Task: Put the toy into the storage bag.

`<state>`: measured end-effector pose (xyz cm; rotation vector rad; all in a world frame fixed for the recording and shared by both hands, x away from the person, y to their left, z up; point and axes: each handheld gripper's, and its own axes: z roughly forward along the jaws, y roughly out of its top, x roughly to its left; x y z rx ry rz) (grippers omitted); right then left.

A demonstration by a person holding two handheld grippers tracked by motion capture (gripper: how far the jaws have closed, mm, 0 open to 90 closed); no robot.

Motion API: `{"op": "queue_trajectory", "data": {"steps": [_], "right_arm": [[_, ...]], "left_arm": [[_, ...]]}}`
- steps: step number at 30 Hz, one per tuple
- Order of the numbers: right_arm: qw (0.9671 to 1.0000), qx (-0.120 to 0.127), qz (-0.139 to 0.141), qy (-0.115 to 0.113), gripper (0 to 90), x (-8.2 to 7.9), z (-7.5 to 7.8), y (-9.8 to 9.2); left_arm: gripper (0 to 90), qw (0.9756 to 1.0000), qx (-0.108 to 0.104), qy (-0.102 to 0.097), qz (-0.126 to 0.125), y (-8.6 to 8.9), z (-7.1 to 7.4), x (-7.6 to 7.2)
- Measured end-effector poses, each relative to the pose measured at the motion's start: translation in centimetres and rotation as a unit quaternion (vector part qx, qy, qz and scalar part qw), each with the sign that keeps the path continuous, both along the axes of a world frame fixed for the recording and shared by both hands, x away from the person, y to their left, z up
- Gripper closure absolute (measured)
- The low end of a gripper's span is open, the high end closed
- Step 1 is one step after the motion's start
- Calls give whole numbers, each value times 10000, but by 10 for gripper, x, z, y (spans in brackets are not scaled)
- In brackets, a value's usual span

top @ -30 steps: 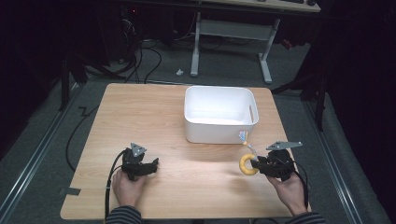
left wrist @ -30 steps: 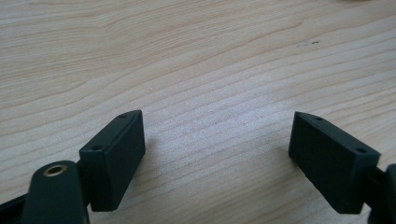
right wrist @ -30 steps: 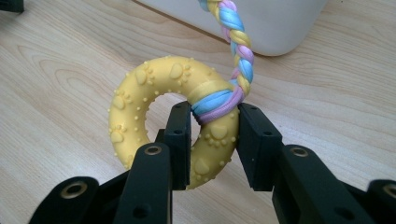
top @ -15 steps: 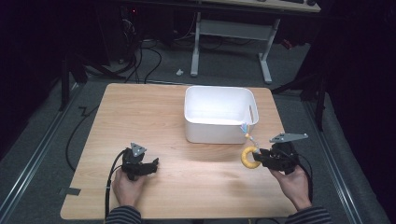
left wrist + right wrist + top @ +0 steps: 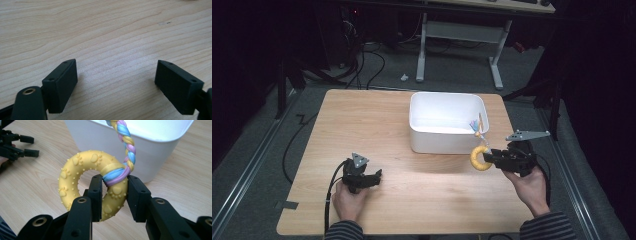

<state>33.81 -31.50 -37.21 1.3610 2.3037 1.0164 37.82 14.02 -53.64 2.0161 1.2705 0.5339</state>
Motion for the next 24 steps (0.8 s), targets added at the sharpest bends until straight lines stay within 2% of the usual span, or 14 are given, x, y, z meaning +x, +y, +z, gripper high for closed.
{"op": "queue_trajectory", "data": {"steps": [3,12,17,21,24], "right_arm": [[10000,-46,22,-79,673,5,6,2],[9999,-132,-17,-78,674,23,19,8],[9999,-86,-43,-62,674,31,23,9],[9999,-146,-70,-5,674,42,26,13],[9998,-164,-115,-38,674,45,27,15]], "left_arm": [[186,10000,0,0,0,0,0,0],[185,10000,0,-1,0,0,0,0],[182,10000,20,-1,-1,0,0,0],[173,10000,29,12,-26,-1,0,0],[164,10000,27,8,-37,-1,0,0]]}}
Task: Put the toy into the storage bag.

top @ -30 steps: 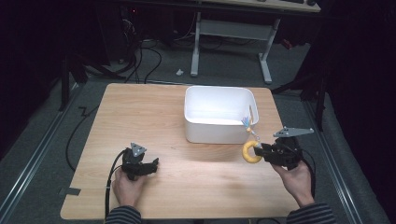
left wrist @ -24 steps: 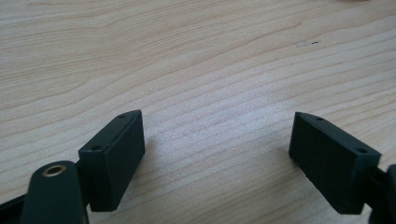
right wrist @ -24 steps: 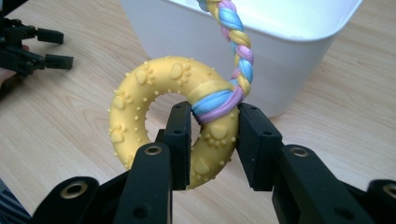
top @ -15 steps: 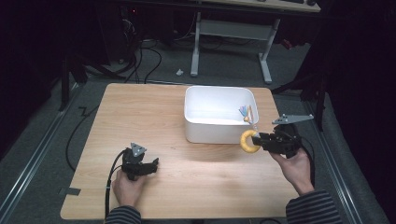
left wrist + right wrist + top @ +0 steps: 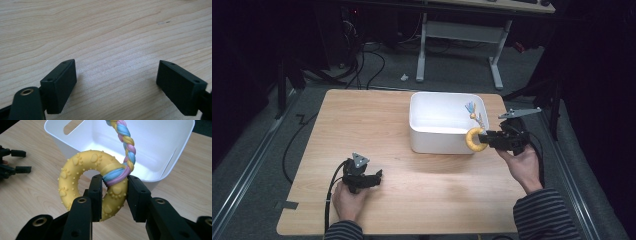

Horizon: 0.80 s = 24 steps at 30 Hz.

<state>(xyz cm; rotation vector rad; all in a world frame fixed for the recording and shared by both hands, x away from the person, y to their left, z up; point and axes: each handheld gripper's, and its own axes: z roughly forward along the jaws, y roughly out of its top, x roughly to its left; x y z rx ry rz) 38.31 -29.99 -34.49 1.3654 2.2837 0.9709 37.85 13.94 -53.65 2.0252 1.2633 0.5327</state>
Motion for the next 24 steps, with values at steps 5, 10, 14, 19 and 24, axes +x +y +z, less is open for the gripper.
{"op": "queue_trajectory", "data": {"steps": [5,10,14,19,24], "right_arm": [[9999,-55,-77,-99,674,6,0,6],[9999,2,-165,-29,675,18,2,8],[9998,71,-183,25,675,27,3,9],[9997,73,-227,68,675,36,4,12],[9998,-8,-191,44,674,45,5,16]], "left_arm": [[162,10000,-1,3,-6,0,0,0],[162,10000,-3,4,-13,0,0,0],[162,10000,-3,4,-12,0,0,0],[162,10000,-4,8,-13,0,0,0],[162,10000,-5,7,-14,0,0,0]]}}
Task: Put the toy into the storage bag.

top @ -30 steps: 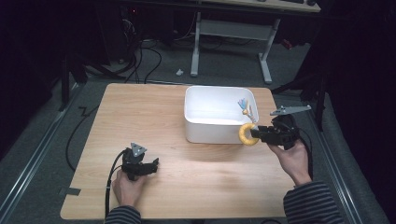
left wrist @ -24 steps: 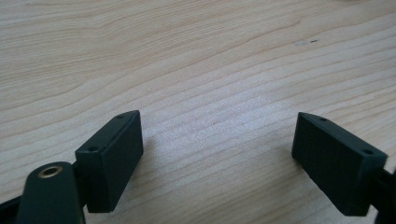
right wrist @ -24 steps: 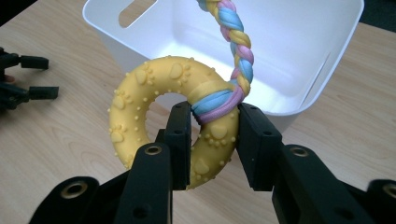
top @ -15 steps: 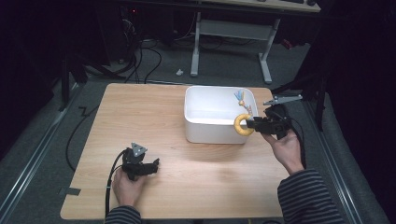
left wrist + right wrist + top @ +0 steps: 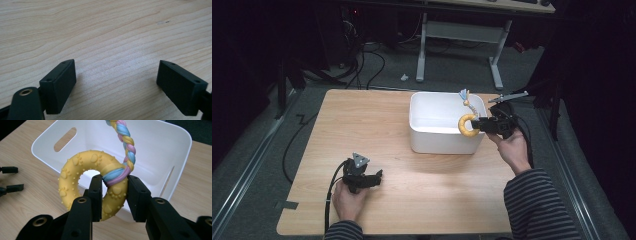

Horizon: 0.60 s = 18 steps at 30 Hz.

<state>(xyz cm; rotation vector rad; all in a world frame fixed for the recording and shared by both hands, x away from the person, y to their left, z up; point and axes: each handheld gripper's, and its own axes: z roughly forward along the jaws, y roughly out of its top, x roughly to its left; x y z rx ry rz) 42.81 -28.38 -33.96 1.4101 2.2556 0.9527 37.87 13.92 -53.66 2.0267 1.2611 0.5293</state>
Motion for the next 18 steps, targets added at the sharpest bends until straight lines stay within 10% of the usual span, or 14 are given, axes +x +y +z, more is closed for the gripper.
{"op": "queue_trajectory", "data": {"steps": [18], "right_arm": [[9990,63,-416,114,672,34,-2,12]], "left_arm": [[165,10000,-11,3,1,0,0,0]]}}
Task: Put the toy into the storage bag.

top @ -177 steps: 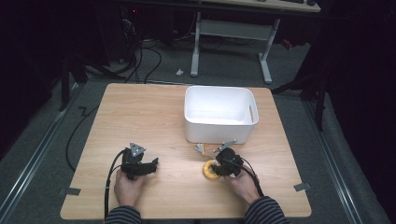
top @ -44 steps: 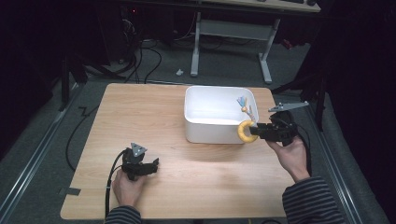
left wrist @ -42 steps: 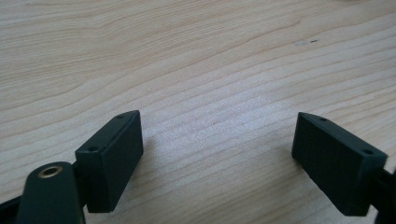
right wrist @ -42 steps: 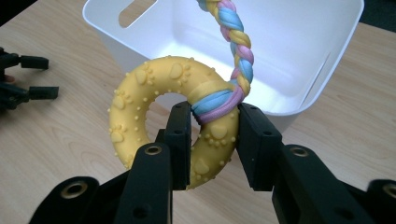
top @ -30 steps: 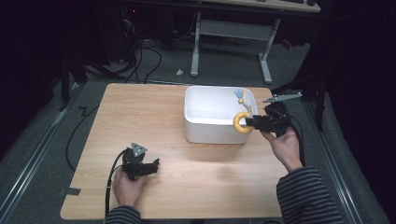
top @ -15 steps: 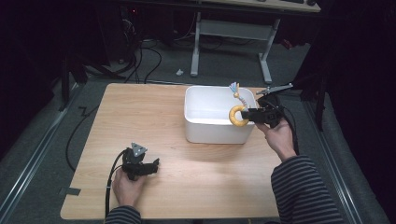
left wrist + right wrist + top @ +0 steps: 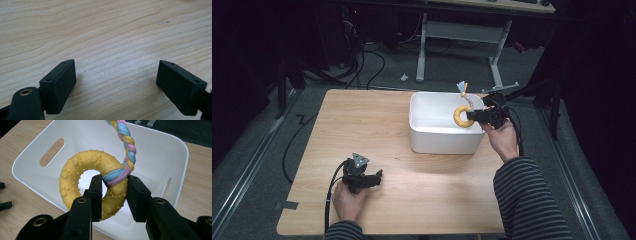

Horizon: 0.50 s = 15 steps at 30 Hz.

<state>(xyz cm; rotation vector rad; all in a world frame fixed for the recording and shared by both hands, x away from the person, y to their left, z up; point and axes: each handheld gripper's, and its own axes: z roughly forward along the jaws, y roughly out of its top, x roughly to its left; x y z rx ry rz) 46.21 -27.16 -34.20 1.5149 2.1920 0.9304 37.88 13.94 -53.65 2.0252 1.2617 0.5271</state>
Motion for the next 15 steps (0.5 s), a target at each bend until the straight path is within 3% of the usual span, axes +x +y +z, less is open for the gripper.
{"op": "queue_trajectory", "data": {"steps": [15], "right_arm": [[9993,-294,-85,217,673,24,-13,18]], "left_arm": [[173,10000,5,-3,-24,0,0,0]]}}
